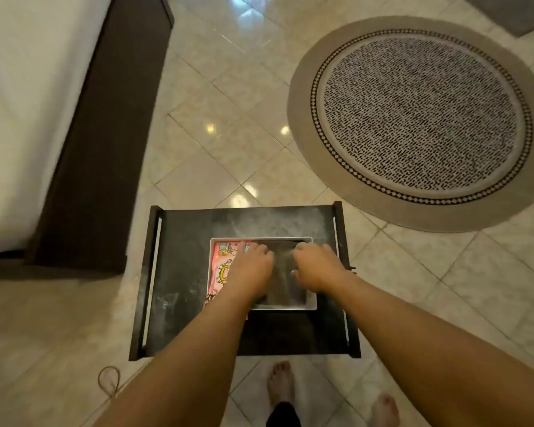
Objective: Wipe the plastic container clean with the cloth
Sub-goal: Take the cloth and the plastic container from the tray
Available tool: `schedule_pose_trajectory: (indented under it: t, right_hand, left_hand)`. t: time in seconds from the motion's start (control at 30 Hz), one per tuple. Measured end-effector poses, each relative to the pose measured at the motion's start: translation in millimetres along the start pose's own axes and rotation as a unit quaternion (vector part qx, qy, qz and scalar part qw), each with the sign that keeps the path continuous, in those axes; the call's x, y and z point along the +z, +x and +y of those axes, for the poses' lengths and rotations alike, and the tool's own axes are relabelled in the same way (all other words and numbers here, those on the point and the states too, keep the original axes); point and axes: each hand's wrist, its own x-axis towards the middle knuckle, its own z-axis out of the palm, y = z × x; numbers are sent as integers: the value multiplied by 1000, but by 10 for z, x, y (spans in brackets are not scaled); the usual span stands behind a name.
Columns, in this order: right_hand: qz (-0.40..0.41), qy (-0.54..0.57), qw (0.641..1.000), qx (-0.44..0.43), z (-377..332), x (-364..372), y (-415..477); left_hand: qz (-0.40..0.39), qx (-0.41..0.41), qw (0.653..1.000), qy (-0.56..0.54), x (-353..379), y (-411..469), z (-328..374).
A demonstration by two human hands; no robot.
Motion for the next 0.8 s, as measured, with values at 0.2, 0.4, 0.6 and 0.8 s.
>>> schedule_pose_trajectory:
  t: [0.2,0.4,0.6,0.8]
  right_hand:
    - [25,-72,997,-2,-32,280,270]
    - [87,-50,995,29,-59,359,390]
    - [95,-66,990,81,-62,417,523]
    - [108,-85,987,78,-50,537,502]
  left_hand:
    - [19,4,1000,22,232,188,19]
    - [66,-10,998,-3,209,243,66]
    - [85,-27,996,12,224,388,70]
    - [103,-45,993,33,358,430,124]
